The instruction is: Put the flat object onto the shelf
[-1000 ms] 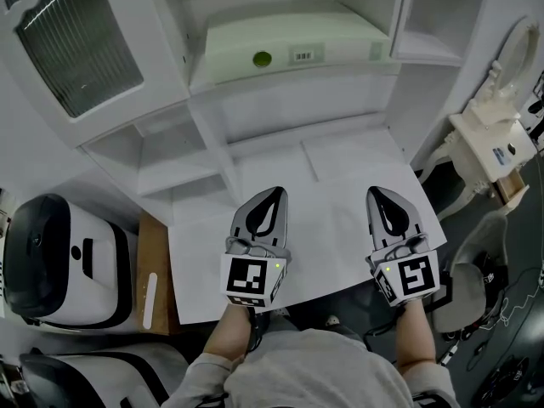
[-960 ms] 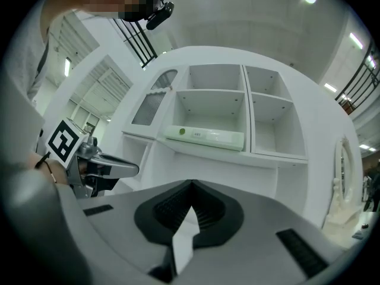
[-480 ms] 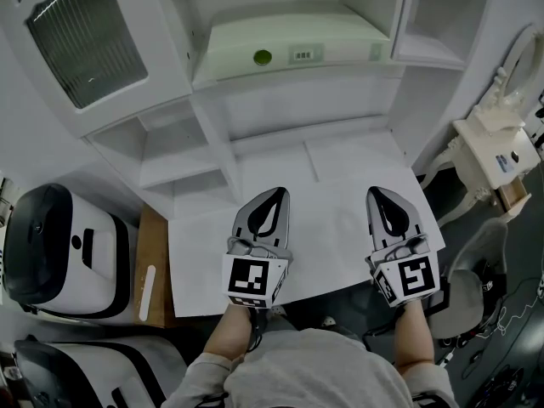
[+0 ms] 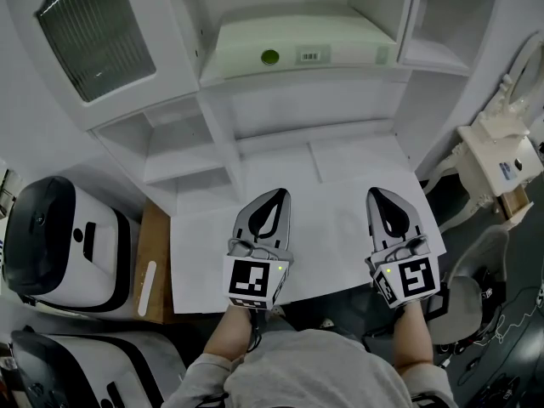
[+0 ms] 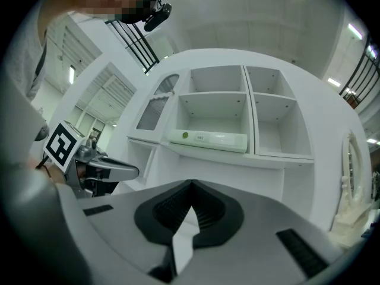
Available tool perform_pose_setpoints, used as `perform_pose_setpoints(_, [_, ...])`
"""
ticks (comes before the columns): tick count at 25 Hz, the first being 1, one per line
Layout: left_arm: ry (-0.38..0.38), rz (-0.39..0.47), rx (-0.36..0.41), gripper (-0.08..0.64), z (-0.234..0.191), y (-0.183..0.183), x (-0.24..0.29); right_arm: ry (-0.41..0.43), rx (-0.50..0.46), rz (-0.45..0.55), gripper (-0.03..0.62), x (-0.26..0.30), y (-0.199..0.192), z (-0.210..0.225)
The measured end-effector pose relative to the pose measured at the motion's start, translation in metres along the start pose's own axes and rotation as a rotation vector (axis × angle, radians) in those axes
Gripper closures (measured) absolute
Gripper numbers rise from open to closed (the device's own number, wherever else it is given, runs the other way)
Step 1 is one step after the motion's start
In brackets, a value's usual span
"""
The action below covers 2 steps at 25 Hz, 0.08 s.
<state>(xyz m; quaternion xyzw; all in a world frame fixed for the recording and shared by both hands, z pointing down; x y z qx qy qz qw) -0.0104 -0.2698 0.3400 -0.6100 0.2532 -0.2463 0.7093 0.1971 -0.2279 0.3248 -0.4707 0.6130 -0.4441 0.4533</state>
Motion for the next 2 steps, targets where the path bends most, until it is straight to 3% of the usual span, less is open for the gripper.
perform_pose_setpoints(2, [0.004,-0.002,-0.001,0.546,-0.0005,0.0002,-0.002,0.004,0.0,0.0,0.583,-0.0002,0.0002,-0.0015])
Point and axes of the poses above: the fingertips, and each gripper's own axes: x forward along the fingers, z to its right, y out of its top, the point moved 7 cm from there along -x, backward along the fingers, and after that the axes turned 13 degrees about -y, right-handed, at the moved point
